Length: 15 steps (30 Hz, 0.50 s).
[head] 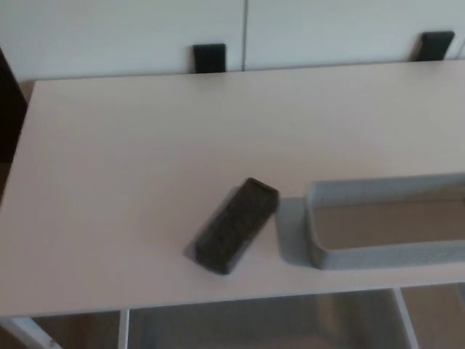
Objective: The robot walks towards a desk on which an eraser is kept on the left hand side and a container is kept on the right hand side. The robot picks up the eraser using its left hand and places it in the container.
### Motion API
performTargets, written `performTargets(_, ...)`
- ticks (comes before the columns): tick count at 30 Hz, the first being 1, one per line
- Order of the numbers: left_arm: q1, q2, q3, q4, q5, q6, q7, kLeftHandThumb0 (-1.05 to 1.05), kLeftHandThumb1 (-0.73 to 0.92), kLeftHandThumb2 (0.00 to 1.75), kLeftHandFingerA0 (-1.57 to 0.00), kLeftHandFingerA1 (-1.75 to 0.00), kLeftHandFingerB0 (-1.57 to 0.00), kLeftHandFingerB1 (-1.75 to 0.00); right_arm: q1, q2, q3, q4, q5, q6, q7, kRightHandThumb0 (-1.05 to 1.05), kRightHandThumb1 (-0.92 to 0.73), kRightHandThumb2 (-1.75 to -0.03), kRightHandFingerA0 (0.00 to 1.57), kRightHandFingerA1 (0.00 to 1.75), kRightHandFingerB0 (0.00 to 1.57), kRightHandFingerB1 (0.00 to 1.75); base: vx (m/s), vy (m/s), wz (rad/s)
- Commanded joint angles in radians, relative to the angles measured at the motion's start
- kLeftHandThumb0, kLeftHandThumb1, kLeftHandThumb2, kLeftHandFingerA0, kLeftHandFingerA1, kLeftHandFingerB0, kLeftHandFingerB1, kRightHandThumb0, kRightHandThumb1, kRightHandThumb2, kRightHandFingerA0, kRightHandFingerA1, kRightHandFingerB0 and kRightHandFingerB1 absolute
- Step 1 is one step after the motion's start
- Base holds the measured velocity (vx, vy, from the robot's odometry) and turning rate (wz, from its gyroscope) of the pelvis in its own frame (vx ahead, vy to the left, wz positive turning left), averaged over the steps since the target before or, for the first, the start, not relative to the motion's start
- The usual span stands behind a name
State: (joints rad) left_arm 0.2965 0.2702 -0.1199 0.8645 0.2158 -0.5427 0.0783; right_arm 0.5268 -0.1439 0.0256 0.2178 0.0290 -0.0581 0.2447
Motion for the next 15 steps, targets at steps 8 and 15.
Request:
performTargets(8,-0.005,0.006,-0.013,0.007,0.02,-0.003,-0.001,-0.28,0.53,0.56,-0.45,-0.39,-0.35,-0.32,-0.001,-0.021,-0.004,-0.016,0.003,0.023,0.004,-0.17,-0.43,-0.52,0.61,0.49,0.56,0.44,-0.02,-0.125,0.0)
performTargets(15,-0.002,0.008,-0.012,-0.012,0.02,0.014,-0.005,-0.28,0.54,0.56,-0.45,-0.38,-0.36,-0.33,-0.002,-0.028,0.001,-0.007,0.0,0.007,0.013,-0.18,-0.43,-0.52,0.61,0.49,0.57,0.44,0.0,0.158,-0.02)
